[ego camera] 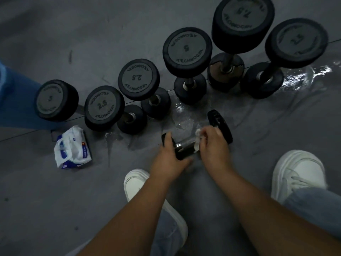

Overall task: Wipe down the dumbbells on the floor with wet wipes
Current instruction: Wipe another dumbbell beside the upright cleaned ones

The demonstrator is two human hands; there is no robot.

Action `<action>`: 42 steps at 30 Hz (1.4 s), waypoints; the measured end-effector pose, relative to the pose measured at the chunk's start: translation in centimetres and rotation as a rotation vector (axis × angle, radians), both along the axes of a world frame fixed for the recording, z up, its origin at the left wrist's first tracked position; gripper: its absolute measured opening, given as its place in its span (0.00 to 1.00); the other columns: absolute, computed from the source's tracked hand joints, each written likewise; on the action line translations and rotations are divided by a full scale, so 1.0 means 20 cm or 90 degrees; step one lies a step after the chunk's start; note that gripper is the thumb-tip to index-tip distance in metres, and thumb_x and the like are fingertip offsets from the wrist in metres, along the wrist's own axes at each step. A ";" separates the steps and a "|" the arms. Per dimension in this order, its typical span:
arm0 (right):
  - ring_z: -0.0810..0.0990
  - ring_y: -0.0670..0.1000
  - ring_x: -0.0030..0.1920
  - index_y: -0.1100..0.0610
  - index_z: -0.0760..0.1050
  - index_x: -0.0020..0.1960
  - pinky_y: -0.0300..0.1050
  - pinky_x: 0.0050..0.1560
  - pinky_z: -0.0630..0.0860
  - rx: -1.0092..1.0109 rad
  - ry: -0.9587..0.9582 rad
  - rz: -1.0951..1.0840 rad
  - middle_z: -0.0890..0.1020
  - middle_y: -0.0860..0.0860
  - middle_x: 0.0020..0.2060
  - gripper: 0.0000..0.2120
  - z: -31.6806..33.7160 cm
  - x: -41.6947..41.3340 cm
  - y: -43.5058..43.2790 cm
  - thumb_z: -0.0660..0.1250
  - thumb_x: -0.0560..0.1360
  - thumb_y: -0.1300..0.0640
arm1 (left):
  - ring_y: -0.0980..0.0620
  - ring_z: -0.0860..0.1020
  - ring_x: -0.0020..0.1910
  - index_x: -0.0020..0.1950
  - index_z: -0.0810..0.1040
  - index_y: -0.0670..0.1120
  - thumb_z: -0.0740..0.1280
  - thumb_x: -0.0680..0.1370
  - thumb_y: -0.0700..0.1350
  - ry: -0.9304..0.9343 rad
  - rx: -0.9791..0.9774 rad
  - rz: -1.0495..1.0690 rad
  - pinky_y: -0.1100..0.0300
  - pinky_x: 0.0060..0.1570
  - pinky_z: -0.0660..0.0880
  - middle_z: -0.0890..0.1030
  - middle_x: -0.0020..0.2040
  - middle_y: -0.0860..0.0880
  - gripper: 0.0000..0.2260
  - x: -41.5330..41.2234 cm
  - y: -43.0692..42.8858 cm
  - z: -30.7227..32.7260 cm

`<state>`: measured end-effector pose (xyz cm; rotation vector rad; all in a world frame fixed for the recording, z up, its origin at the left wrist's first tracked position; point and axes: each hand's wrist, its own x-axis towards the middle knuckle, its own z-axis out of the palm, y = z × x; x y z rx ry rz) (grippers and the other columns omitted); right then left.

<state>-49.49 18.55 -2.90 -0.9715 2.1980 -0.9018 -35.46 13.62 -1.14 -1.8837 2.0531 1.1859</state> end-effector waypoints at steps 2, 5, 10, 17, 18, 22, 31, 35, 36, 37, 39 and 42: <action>0.78 0.57 0.43 0.55 0.76 0.51 0.46 0.45 0.73 0.044 -0.004 0.047 0.74 0.54 0.53 0.09 -0.01 0.03 -0.02 0.61 0.75 0.63 | 0.42 0.74 0.65 0.79 0.44 0.55 0.77 0.67 0.48 -0.025 0.007 -0.062 0.50 0.61 0.74 0.66 0.73 0.43 0.52 -0.01 0.02 0.00; 0.78 0.59 0.44 0.53 0.76 0.52 0.49 0.46 0.76 0.089 0.033 0.212 0.73 0.53 0.54 0.09 -0.04 0.01 -0.03 0.61 0.74 0.61 | 0.43 0.73 0.66 0.80 0.43 0.54 0.77 0.67 0.44 -0.048 0.013 -0.079 0.51 0.61 0.74 0.64 0.74 0.42 0.53 0.00 0.01 0.00; 0.78 0.57 0.44 0.55 0.76 0.50 0.53 0.49 0.76 0.065 0.062 0.156 0.73 0.53 0.52 0.08 -0.05 0.09 -0.02 0.60 0.75 0.61 | 0.43 0.75 0.64 0.79 0.48 0.54 0.76 0.68 0.47 -0.025 -0.008 -0.052 0.51 0.59 0.75 0.68 0.71 0.43 0.48 0.00 -0.01 0.00; 0.79 0.57 0.45 0.54 0.77 0.50 0.47 0.48 0.75 0.104 0.056 0.091 0.75 0.51 0.49 0.08 -0.04 0.02 -0.07 0.61 0.76 0.60 | 0.43 0.75 0.62 0.78 0.51 0.55 0.76 0.66 0.45 -0.019 -0.005 -0.033 0.50 0.59 0.75 0.70 0.68 0.44 0.48 -0.01 -0.05 -0.03; 0.80 0.59 0.46 0.54 0.76 0.51 0.47 0.48 0.76 0.133 0.067 0.179 0.75 0.52 0.49 0.08 -0.01 0.09 -0.07 0.60 0.76 0.59 | 0.42 0.75 0.62 0.78 0.51 0.55 0.76 0.67 0.46 -0.012 -0.008 -0.034 0.50 0.60 0.75 0.70 0.68 0.44 0.46 -0.01 -0.05 -0.02; 0.80 0.59 0.48 0.54 0.77 0.54 0.52 0.50 0.77 0.108 0.050 0.217 0.75 0.54 0.54 0.09 0.00 0.07 -0.10 0.63 0.76 0.59 | 0.43 0.74 0.64 0.78 0.49 0.54 0.78 0.65 0.47 -0.016 0.007 -0.051 0.48 0.61 0.74 0.70 0.69 0.43 0.51 0.00 -0.09 -0.02; 0.81 0.61 0.48 0.52 0.70 0.60 0.50 0.41 0.74 0.169 0.165 0.307 0.70 0.52 0.64 0.12 0.01 -0.04 -0.16 0.60 0.77 0.59 | 0.43 0.80 0.54 0.74 0.53 0.53 0.76 0.71 0.53 -0.023 -0.109 0.119 0.53 0.50 0.76 0.80 0.56 0.47 0.41 -0.03 -0.02 0.03; 0.80 0.61 0.53 0.46 0.65 0.66 0.50 0.46 0.75 0.196 0.178 0.411 0.70 0.51 0.65 0.23 -0.01 -0.04 -0.19 0.61 0.75 0.62 | 0.46 0.80 0.50 0.77 0.50 0.52 0.72 0.73 0.41 0.022 -0.029 0.126 0.60 0.47 0.71 0.77 0.51 0.50 0.40 -0.05 -0.04 0.02; 0.80 0.60 0.54 0.45 0.67 0.65 0.50 0.48 0.75 0.191 0.157 0.414 0.73 0.52 0.62 0.22 -0.01 -0.06 -0.22 0.61 0.74 0.63 | 0.44 0.80 0.51 0.76 0.52 0.52 0.71 0.73 0.42 0.007 -0.013 0.118 0.60 0.46 0.71 0.78 0.51 0.49 0.39 -0.04 -0.08 0.02; 0.79 0.59 0.54 0.46 0.71 0.62 0.49 0.49 0.76 0.195 0.130 0.419 0.76 0.53 0.58 0.20 -0.01 -0.09 -0.24 0.61 0.74 0.62 | 0.42 0.79 0.52 0.74 0.55 0.52 0.71 0.72 0.44 -0.014 0.005 0.105 0.58 0.47 0.73 0.79 0.52 0.48 0.36 -0.04 -0.12 0.02; 0.79 0.58 0.53 0.48 0.75 0.56 0.46 0.49 0.74 0.258 0.092 0.468 0.80 0.56 0.53 0.14 0.00 -0.13 -0.26 0.62 0.73 0.61 | 0.42 0.79 0.52 0.71 0.61 0.53 0.71 0.67 0.51 -0.046 0.063 0.076 0.53 0.50 0.77 0.79 0.54 0.47 0.35 -0.01 -0.15 0.02; 0.80 0.58 0.52 0.51 0.76 0.51 0.45 0.48 0.74 0.307 0.094 0.509 0.80 0.57 0.50 0.10 -0.01 -0.12 -0.21 0.61 0.73 0.62 | 0.41 0.78 0.59 0.78 0.55 0.54 0.69 0.68 0.55 -0.056 0.105 0.048 0.54 0.56 0.76 0.77 0.64 0.43 0.41 0.01 -0.10 0.04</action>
